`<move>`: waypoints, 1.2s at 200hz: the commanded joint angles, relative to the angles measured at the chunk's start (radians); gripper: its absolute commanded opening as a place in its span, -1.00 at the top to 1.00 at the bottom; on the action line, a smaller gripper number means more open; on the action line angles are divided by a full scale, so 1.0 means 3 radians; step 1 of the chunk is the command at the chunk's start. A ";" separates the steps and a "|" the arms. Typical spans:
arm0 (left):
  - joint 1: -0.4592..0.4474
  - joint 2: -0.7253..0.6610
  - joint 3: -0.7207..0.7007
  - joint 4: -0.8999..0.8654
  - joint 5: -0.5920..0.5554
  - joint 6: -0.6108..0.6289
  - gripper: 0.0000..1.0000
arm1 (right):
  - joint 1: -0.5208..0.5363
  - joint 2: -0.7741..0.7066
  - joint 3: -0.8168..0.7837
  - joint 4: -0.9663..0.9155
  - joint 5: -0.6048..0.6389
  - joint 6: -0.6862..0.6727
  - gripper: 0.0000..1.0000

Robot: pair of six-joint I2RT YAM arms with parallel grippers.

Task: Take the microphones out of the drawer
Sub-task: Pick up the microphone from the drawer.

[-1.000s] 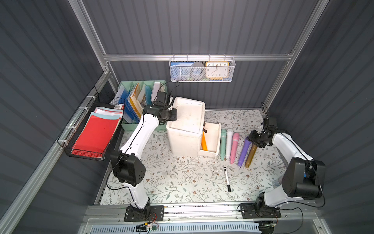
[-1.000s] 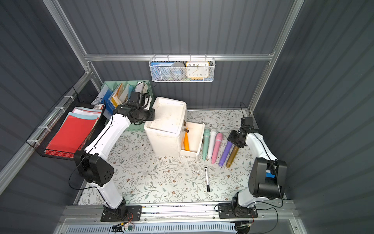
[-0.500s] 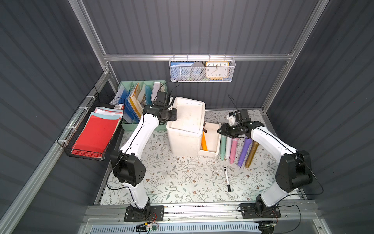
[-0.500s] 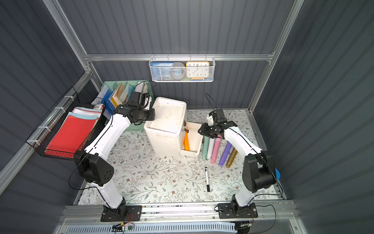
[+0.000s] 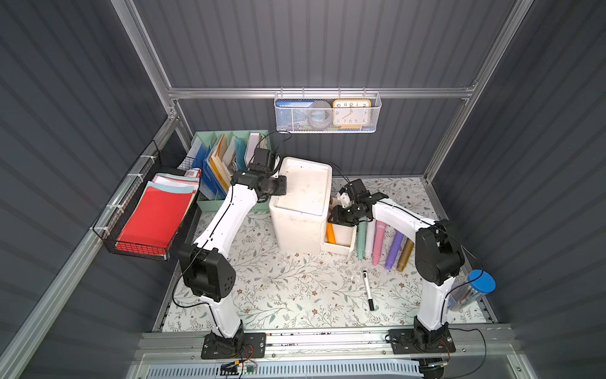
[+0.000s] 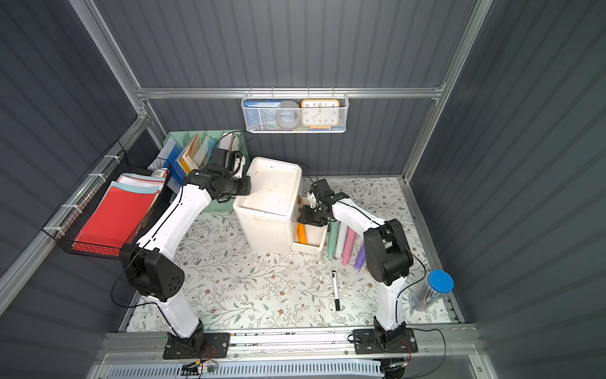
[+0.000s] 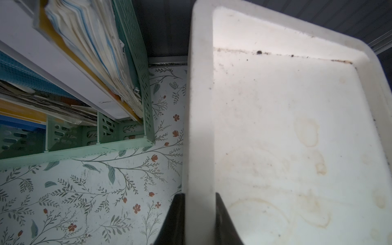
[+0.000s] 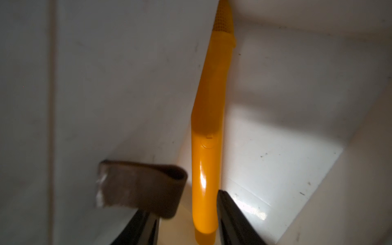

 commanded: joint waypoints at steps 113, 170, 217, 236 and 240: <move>-0.0029 -0.0075 -0.0092 0.0327 0.0516 -0.0483 0.96 | 0.0316 0.0580 0.0334 -0.0135 0.0262 0.0138 0.12; -0.0029 -0.0104 -0.0122 0.0343 0.0518 -0.0486 0.96 | 0.0339 0.0594 0.0304 -0.0172 0.0449 0.0204 0.45; -0.0027 -0.0104 -0.0133 0.0340 0.0513 -0.0478 0.96 | 0.0333 0.0443 0.0249 -0.0173 0.0574 0.0242 0.63; -0.0028 -0.0104 -0.0133 0.0332 0.0516 -0.0465 0.96 | 0.0316 0.0358 0.0206 -0.0167 0.0590 0.0269 0.69; -0.0029 -0.0107 -0.0133 0.0332 0.0516 -0.0467 0.96 | 0.0311 0.0340 0.0192 -0.0164 0.0611 0.0271 0.70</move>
